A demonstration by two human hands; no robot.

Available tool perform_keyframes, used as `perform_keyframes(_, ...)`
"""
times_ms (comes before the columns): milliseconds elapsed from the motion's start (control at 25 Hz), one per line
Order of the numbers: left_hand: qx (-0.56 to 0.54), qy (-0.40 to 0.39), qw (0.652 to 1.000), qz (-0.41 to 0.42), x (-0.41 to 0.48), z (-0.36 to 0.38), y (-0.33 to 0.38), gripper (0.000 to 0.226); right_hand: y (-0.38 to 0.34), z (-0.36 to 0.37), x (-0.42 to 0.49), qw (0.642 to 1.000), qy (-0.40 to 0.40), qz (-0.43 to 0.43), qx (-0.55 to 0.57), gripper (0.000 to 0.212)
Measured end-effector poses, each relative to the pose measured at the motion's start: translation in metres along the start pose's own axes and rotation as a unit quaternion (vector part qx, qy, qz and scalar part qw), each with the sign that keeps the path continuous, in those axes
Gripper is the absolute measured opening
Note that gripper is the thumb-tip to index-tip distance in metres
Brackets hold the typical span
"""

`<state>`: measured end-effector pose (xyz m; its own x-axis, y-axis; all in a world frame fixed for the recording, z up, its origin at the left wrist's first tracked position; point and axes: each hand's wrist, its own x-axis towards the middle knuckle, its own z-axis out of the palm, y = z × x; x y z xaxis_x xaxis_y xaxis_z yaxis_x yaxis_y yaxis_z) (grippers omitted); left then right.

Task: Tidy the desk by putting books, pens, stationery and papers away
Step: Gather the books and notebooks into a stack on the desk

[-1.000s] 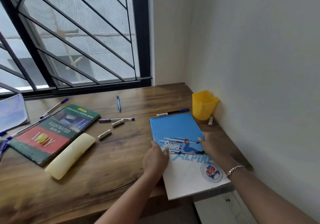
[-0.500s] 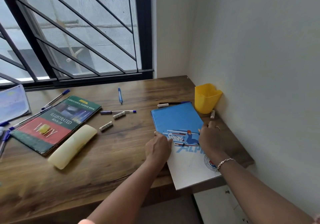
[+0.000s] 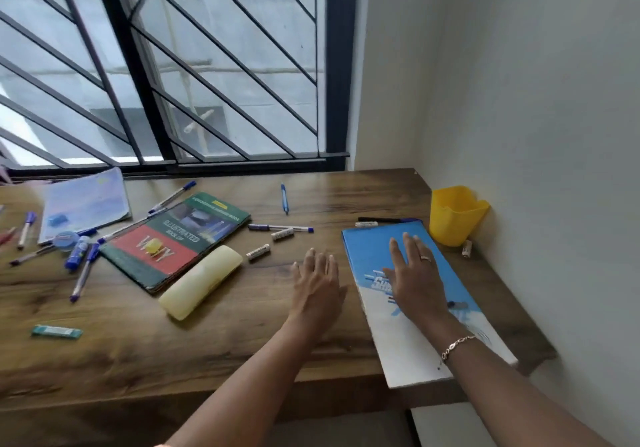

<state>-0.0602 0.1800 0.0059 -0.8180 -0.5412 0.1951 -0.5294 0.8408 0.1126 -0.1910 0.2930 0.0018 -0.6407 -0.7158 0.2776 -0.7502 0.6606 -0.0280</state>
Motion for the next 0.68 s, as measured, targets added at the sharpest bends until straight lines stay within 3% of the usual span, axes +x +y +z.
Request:
perform_keyframes(80,0.008,-0.026,1.000,-0.003,0.001,-0.005,-0.022,0.068,-0.021,-0.003,0.007,0.999,0.001,-0.032,-0.001,0.066)
perform_keyframes(240,0.012,0.007,1.000,-0.012,0.004,-0.009,-0.069,0.079,-0.066,-0.004,0.027,0.998,-0.003,-0.063,0.001,0.073)
perform_keyframes(320,0.011,-0.001,1.000,-0.011,0.004,-0.012,-0.101,0.095,-0.096,0.000,0.037,0.997,0.006,-0.072,0.004,0.061)
perform_keyframes(400,-0.009,-0.009,1.000,-0.023,0.005,-0.018,-0.135,0.103,-0.127,0.004,0.048,0.997,-0.032,-0.075,0.012,0.068)
perform_keyframes(560,-0.016,-0.007,0.998,-0.060,0.011,-0.035,-0.196,0.105,-0.186,0.015,0.071,0.995,-0.060,-0.076,0.014,0.068)
perform_keyframes(680,-0.030,-0.013,0.993,-0.113,0.018,-0.044,-0.247,0.082,-0.232,0.016,0.091,0.992,-0.060,-0.080,0.079,0.055)
